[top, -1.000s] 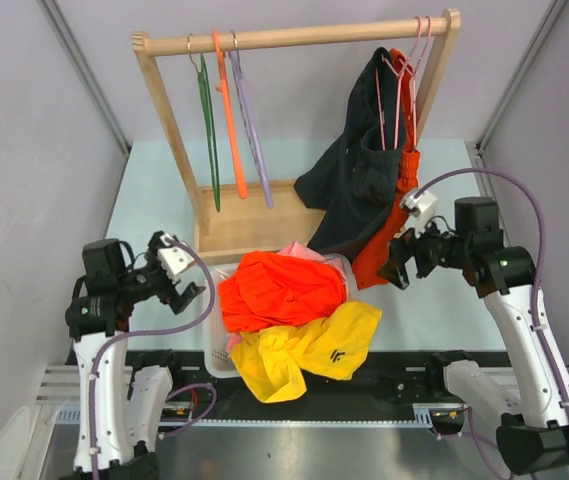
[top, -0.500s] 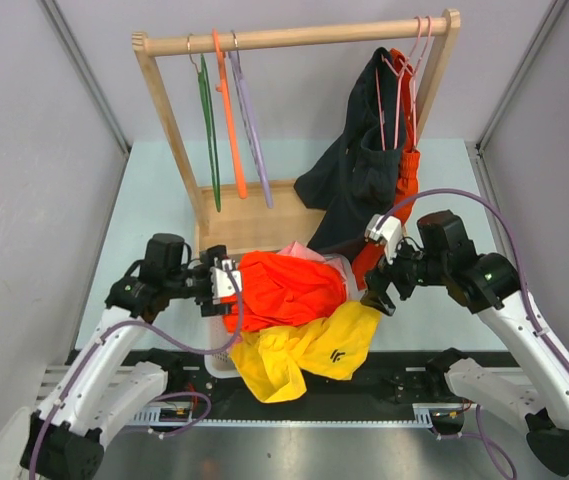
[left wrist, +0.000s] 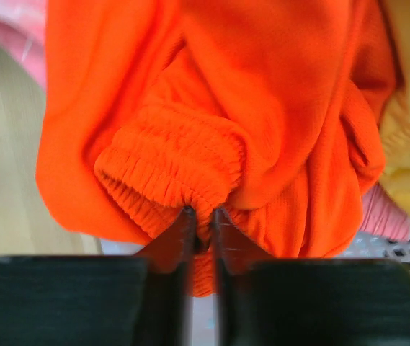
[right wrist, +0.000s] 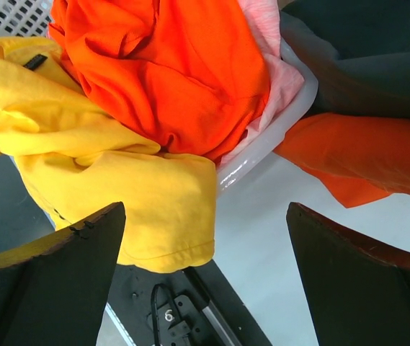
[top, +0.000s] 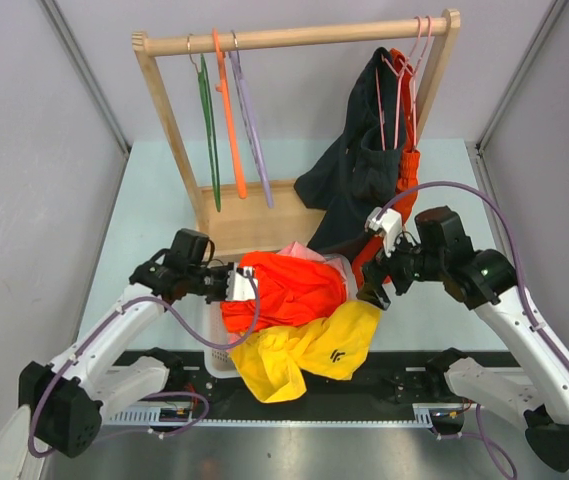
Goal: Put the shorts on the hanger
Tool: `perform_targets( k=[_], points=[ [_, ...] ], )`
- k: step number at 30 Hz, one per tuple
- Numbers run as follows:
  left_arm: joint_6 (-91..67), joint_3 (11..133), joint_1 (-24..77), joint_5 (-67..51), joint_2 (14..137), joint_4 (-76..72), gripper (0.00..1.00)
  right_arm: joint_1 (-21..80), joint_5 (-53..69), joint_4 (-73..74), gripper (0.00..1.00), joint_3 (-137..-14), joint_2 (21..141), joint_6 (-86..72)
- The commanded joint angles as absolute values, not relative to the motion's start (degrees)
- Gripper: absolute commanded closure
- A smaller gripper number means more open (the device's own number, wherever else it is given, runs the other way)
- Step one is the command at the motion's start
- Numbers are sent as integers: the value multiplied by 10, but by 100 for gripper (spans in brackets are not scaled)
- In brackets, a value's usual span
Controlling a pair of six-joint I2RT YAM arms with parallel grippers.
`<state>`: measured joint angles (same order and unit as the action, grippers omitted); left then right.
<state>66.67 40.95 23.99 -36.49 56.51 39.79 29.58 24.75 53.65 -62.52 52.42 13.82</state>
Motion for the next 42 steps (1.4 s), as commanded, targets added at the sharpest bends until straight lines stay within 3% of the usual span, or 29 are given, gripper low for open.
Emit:
perform_targets(
  k=[1, 9, 13, 23, 32, 33, 34, 36, 37, 38, 39, 40, 42],
  points=[
    [709, 464, 275, -400, 537, 460, 98, 300, 254, 495, 0, -644, 523, 104],
    [699, 500, 404, -402, 425, 456, 100, 330, 297, 376, 0, -619, 540, 71],
    [697, 500, 463, -367, 413, 456, 100, 400, 287, 310, 0, -611, 578, 73],
    [674, 494, 483, -333, 424, 418, 100, 517, 308, 199, 0, -589, 668, 50],
    [643, 480, 484, -346, 416, 375, 100, 548, 280, 116, 3, -591, 736, 58],
    [645, 479, 484, -348, 414, 374, 100, 548, 281, 116, 8, -597, 738, 68],
    [645, 480, 484, -347, 412, 371, 100, 548, 285, 123, 32, -606, 741, 76],
    [641, 481, 484, -347, 411, 369, 100, 548, 285, 155, 63, -620, 742, 102],
    [636, 483, 484, -340, 410, 369, 100, 548, 281, 173, 93, -627, 740, 111],
    [630, 489, 483, -338, 410, 373, 97, 546, 277, 194, 100, -647, 735, 119],
    [622, 494, 483, -327, 409, 378, 92, 546, 271, 221, 100, -657, 719, 133],
    [587, 500, 483, -310, 409, 381, 77, 543, 255, 273, 100, -669, 709, 168],
    [539, 524, 471, -258, 412, 399, 68, 548, 238, 328, 100, -690, 655, 235]
  ],
)
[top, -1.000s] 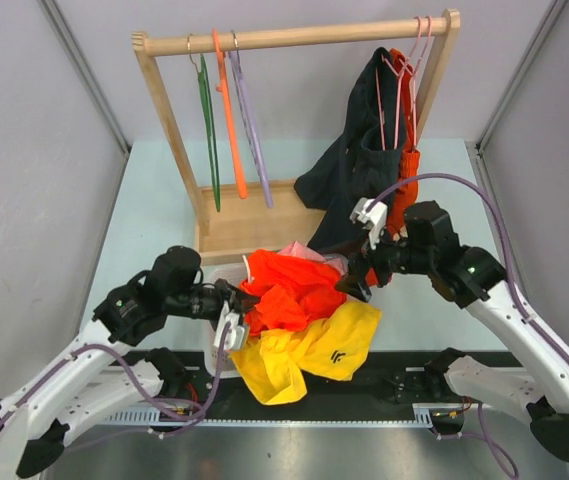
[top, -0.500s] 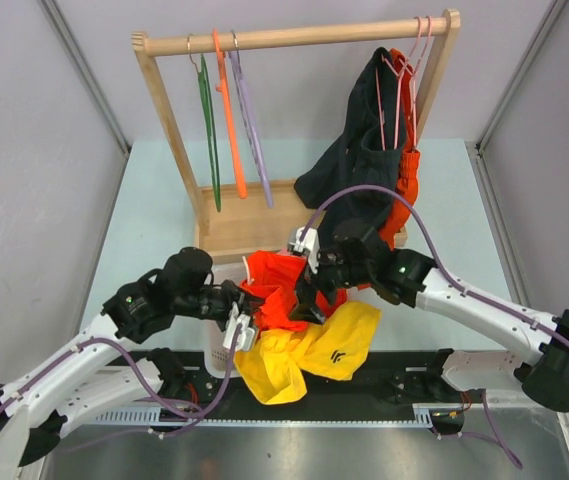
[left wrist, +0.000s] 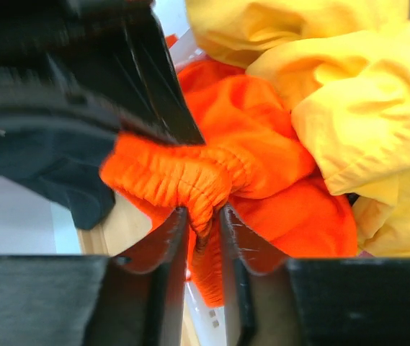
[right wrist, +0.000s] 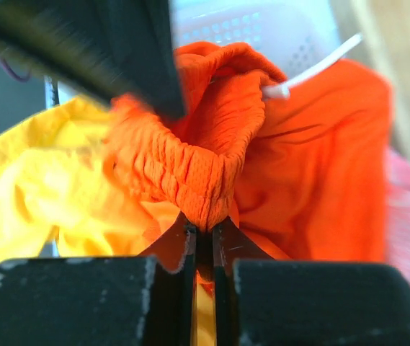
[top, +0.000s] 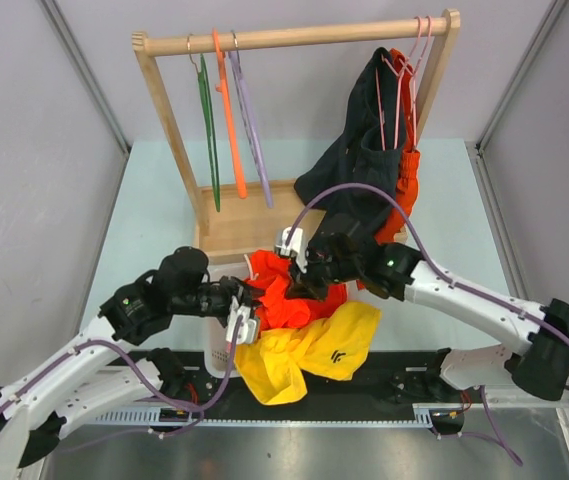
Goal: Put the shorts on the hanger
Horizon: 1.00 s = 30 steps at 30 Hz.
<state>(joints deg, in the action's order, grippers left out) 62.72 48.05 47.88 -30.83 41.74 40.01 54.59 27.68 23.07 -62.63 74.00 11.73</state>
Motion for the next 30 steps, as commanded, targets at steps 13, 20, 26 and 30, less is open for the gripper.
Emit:
perform_targets(
  k=[13, 20, 26, 30],
  points=[
    [578, 536, 335, -384, 452, 434, 25, 699, 76, 598, 100, -707, 491, 507],
    [591, 570, 367, -395, 545, 418, 0, 756, 110, 649, 100, -698, 469, 541],
    [579, 551, 439, -366, 590, 347, 1, 811, 117, 642, 100, -674, 459, 566],
    [551, 588, 440, -380, 646, 330, 2, 825, 110, 640, 100, -671, 467, 567]
  ],
)
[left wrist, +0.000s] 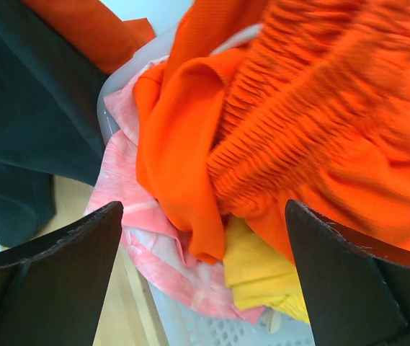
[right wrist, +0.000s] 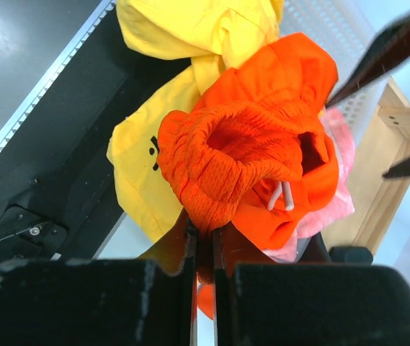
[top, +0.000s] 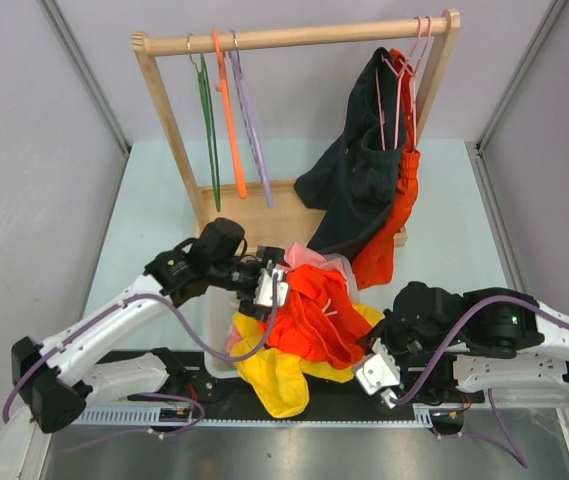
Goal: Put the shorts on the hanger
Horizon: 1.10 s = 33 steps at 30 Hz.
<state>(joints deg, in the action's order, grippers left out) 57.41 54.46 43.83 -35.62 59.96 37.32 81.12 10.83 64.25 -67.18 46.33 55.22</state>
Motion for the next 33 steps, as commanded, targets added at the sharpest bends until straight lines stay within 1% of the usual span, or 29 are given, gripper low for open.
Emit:
perform_targets(
  k=[1, 5, 6, 10, 13, 14, 15, 16, 17, 18, 19, 20, 22, 24, 27, 28, 31, 32, 33],
  points=[
    [553, 598, 440, -388, 656, 339, 3, 826, 107, 638, 100, -669, 468, 567],
    [589, 626, 453, -408, 699, 362, 9, 826, 89, 632, 100, -665, 468, 549],
    [605, 627, 457, -403, 715, 373, 12, 826, 84, 632, 100, -666, 468, 546],
    [665, 604, 466, -389, 741, 417, 19, 817, 63, 623, 100, -667, 464, 534],
    [672, 596, 468, -367, 758, 425, 30, 808, 59, 617, 100, -667, 462, 533],
    [658, 598, 469, -360, 763, 423, 36, 806, 54, 614, 100, -665, 461, 534],
    [650, 602, 469, -356, 766, 424, 51, 803, 47, 608, 100, -664, 460, 534],
    [641, 619, 469, -351, 772, 427, 61, 800, 39, 601, 100, -662, 459, 527],
    [616, 631, 468, -348, 771, 431, 82, 798, 20, 585, 100, -654, 456, 525],
    [604, 642, 466, -344, 768, 438, 94, 795, 8, 577, 100, -650, 454, 520],
    [589, 662, 462, -342, 760, 436, 99, 791, 1, 569, 100, -646, 452, 512],
    [559, 670, 445, -352, 735, 430, 100, 787, -29, 553, 100, -643, 449, 511],
    [543, 684, 425, -365, 696, 422, 100, 773, -50, 536, 100, -631, 438, 508],
    [518, 686, 405, -343, 635, 406, 100, 759, -97, 499, 100, -618, 428, 512],
    [512, 712, 372, -349, 578, 424, 100, 716, -138, 449, 100, -613, 426, 542],
    [512, 729, 360, -348, 568, 447, 100, 674, -129, 429, 100, -618, 429, 549],
    [508, 765, 341, -347, 538, 475, 100, 596, -91, 404, 100, -635, 437, 581],
    [504, 776, 331, -347, 534, 489, 100, 540, -57, 391, 100, -640, 439, 588],
    [501, 787, 327, -341, 530, 497, 100, 513, -40, 388, 100, -648, 441, 598]
  ],
)
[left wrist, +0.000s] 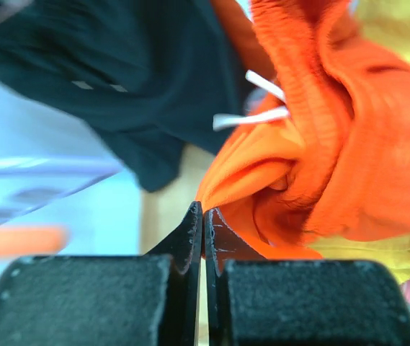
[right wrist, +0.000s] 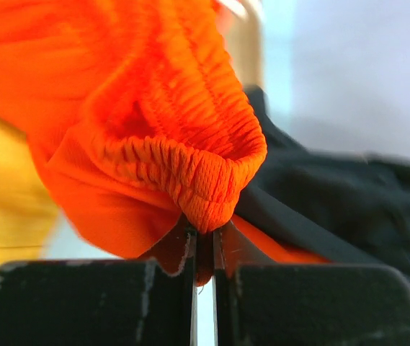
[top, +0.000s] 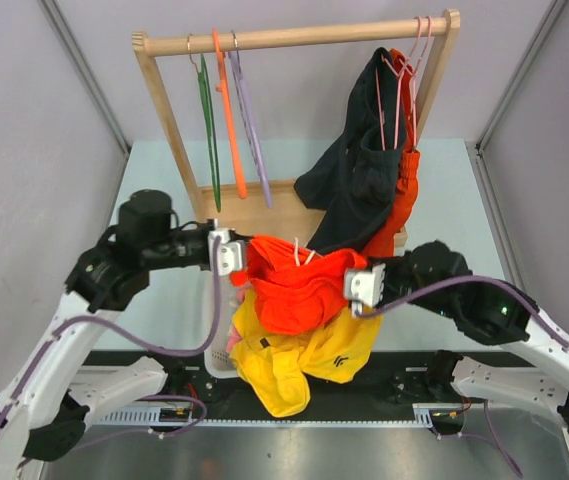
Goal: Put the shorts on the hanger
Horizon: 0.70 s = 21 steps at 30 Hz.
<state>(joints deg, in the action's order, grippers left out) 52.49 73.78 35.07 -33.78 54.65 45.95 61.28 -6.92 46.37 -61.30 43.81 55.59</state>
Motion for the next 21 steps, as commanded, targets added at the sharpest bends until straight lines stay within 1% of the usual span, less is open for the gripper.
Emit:
perform_targets(
  k=[1, 2, 5, 6, 9, 13, 14, 15, 16, 17, 18, 19, 21],
  points=[
    [492, 808, 322, -338, 524, 502, 100, 487, -20, 386, 100, -662, 448, 603],
    [478, 817, 309, -338, 522, 515, 100, 433, 17, 385, 100, -669, 451, 605],
    [468, 835, 290, -334, 506, 534, 100, 364, 74, 372, 100, -682, 457, 604],
    [466, 832, 289, -328, 499, 538, 100, 326, 85, 364, 100, -682, 456, 599],
    [501, 813, 289, -341, 470, 581, 100, 271, 130, 315, 100, -679, 453, 571],
    [537, 757, 293, -379, 455, 606, 100, 234, 188, 253, 100, -678, 457, 514],
    [538, 753, 303, -388, 460, 606, 99, 228, 223, 223, 100, -676, 456, 486],
    [541, 752, 312, -394, 475, 611, 94, 223, 243, 208, 100, -672, 457, 471],
    [553, 762, 322, -404, 487, 638, 85, 216, 264, 194, 100, -671, 457, 460],
    [583, 769, 341, -424, 496, 648, 52, 215, 298, 172, 100, -671, 459, 434],
    [590, 774, 348, -427, 505, 649, 37, 215, 318, 162, 100, -669, 462, 426],
    [552, 778, 353, -425, 505, 597, 23, 215, 359, 145, 100, -666, 463, 418],
    [492, 780, 353, -402, 503, 524, 17, 214, 399, 122, 100, -648, 456, 398]
  ],
)
